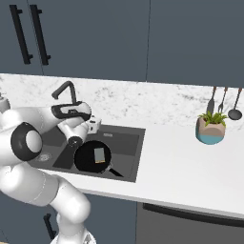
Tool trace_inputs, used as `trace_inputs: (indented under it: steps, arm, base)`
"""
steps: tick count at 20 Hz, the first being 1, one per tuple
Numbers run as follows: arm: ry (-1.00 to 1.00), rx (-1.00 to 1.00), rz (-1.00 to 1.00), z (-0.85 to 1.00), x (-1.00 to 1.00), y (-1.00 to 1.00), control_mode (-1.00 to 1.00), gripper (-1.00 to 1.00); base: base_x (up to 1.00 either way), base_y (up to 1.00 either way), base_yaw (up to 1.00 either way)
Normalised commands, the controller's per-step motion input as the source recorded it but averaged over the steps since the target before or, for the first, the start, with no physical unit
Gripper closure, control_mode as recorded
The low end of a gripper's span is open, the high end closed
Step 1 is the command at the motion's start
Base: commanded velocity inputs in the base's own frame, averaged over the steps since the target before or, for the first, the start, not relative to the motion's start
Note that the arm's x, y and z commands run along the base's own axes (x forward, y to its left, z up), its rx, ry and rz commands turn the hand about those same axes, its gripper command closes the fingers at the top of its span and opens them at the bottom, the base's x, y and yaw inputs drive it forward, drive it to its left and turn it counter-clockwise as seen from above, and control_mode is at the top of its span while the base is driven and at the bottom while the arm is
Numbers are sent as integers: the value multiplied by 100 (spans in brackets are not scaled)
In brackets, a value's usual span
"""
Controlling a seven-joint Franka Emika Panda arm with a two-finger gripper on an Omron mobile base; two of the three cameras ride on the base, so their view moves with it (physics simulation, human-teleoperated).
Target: Pick the pan and sponge and place them into the sink. Then turn on the water.
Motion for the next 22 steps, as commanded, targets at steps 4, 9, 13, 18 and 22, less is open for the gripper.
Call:
trace_inputs:
  steps: [4,9,13,18,22]
  arm:
    - [0,0,0,0,16,6,-100,-100]
    - [0,0,0,0,19,9,-100,-100]
    - [0,0,0,0,15,6,-100,-100]
    - [0,0,0,0,23,5,-100,-100]
    - [0,0,0,0,41,5,-100,-100]
  base:
    - [0,0,0]
    - [0,0,0]
    - [0,0,0]
    - [0,0,0]
    - [0,0,0]
